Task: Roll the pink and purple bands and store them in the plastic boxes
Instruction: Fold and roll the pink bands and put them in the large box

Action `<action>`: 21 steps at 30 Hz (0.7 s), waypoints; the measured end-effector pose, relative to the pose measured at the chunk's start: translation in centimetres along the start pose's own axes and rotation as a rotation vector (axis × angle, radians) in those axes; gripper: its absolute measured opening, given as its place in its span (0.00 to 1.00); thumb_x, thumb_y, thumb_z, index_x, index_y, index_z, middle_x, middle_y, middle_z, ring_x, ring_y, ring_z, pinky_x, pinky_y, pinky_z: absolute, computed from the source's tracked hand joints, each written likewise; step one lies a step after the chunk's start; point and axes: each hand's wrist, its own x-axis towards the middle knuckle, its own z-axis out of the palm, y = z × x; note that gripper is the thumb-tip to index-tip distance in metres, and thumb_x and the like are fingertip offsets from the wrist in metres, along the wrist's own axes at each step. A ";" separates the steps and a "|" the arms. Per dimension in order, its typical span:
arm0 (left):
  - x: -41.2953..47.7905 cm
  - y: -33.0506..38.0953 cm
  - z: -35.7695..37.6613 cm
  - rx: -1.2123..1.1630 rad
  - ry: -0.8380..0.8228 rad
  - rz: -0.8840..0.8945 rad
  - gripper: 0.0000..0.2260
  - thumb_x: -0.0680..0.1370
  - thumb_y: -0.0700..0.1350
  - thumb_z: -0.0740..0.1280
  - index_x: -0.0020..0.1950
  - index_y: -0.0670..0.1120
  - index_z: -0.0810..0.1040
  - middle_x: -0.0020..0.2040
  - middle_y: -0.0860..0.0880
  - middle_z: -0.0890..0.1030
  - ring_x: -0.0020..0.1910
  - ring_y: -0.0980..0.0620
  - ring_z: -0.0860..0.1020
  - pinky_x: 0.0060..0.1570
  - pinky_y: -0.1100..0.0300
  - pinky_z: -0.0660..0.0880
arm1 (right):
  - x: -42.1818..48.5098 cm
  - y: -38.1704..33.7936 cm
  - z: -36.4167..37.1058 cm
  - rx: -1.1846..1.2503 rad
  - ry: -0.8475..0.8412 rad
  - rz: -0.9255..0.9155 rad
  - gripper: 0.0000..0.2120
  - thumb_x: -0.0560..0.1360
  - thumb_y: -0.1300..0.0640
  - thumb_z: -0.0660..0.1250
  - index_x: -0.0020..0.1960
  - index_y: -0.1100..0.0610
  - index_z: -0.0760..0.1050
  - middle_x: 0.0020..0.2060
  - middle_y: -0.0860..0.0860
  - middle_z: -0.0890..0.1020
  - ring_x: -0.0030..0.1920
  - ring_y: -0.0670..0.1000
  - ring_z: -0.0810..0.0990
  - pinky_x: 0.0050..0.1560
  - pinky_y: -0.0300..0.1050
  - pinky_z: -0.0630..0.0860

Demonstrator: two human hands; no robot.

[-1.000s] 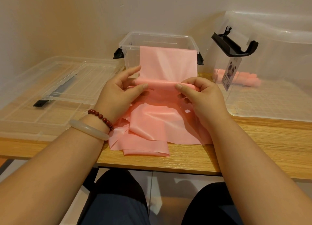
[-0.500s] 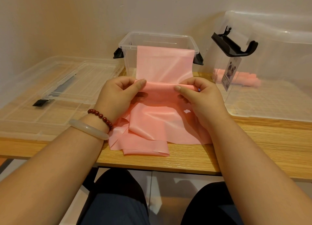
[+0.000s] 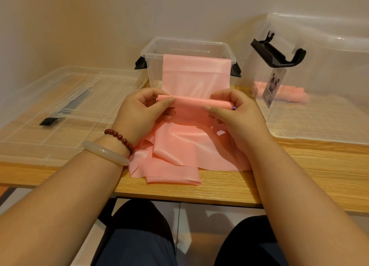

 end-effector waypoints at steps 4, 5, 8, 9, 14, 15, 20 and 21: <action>0.0 -0.1 -0.2 0.046 -0.013 0.012 0.03 0.75 0.40 0.71 0.48 0.46 0.81 0.39 0.48 0.85 0.41 0.50 0.84 0.42 0.58 0.81 | 0.1 0.1 0.0 -0.045 0.042 -0.028 0.06 0.73 0.59 0.74 0.46 0.61 0.81 0.29 0.48 0.80 0.29 0.44 0.76 0.33 0.43 0.77; 0.0 0.0 -0.2 0.033 -0.027 0.009 0.05 0.74 0.40 0.72 0.49 0.47 0.81 0.39 0.49 0.85 0.42 0.50 0.84 0.41 0.59 0.81 | 0.1 0.1 0.0 -0.049 0.045 -0.031 0.06 0.73 0.58 0.74 0.46 0.60 0.81 0.29 0.48 0.80 0.29 0.43 0.75 0.32 0.41 0.76; -0.1 0.0 -0.3 -0.004 -0.052 0.008 0.10 0.73 0.37 0.72 0.51 0.48 0.80 0.40 0.50 0.85 0.41 0.52 0.84 0.39 0.63 0.79 | 0.2 0.1 0.0 -0.045 0.044 -0.027 0.06 0.74 0.56 0.73 0.44 0.59 0.82 0.29 0.48 0.80 0.28 0.43 0.75 0.31 0.39 0.75; -0.1 0.0 -0.3 0.006 -0.048 0.011 0.09 0.73 0.37 0.72 0.50 0.48 0.80 0.40 0.50 0.84 0.41 0.52 0.84 0.39 0.62 0.80 | 0.2 0.0 0.1 -0.042 0.043 -0.022 0.06 0.74 0.55 0.73 0.44 0.58 0.82 0.29 0.48 0.80 0.29 0.43 0.75 0.32 0.39 0.75; 0.1 -0.2 -0.2 -0.006 -0.019 -0.004 0.02 0.75 0.38 0.70 0.46 0.44 0.80 0.36 0.48 0.84 0.37 0.52 0.83 0.38 0.62 0.80 | -0.1 -0.2 0.1 0.055 -0.010 -0.001 0.12 0.73 0.59 0.74 0.55 0.55 0.79 0.45 0.49 0.82 0.37 0.47 0.82 0.36 0.42 0.80; 0.1 -0.2 -0.1 -0.015 -0.018 -0.012 0.01 0.75 0.39 0.70 0.46 0.44 0.79 0.35 0.48 0.84 0.36 0.52 0.83 0.38 0.63 0.80 | -0.2 -0.3 0.0 0.052 -0.018 -0.007 0.13 0.72 0.61 0.74 0.56 0.55 0.78 0.46 0.49 0.81 0.37 0.46 0.82 0.37 0.43 0.80; 0.0 0.0 -0.1 0.037 -0.014 -0.003 0.02 0.76 0.41 0.70 0.47 0.44 0.80 0.37 0.49 0.85 0.37 0.53 0.83 0.38 0.64 0.79 | 0.1 0.0 0.0 -0.022 0.031 -0.057 0.06 0.74 0.60 0.73 0.49 0.60 0.80 0.34 0.49 0.81 0.34 0.43 0.79 0.36 0.38 0.78; -0.1 0.1 -0.2 0.038 -0.016 -0.002 0.03 0.75 0.41 0.70 0.48 0.45 0.80 0.38 0.49 0.85 0.39 0.52 0.84 0.38 0.63 0.80 | 0.1 0.0 0.0 -0.027 0.040 -0.059 0.05 0.74 0.59 0.73 0.48 0.60 0.81 0.33 0.50 0.81 0.33 0.42 0.78 0.35 0.37 0.77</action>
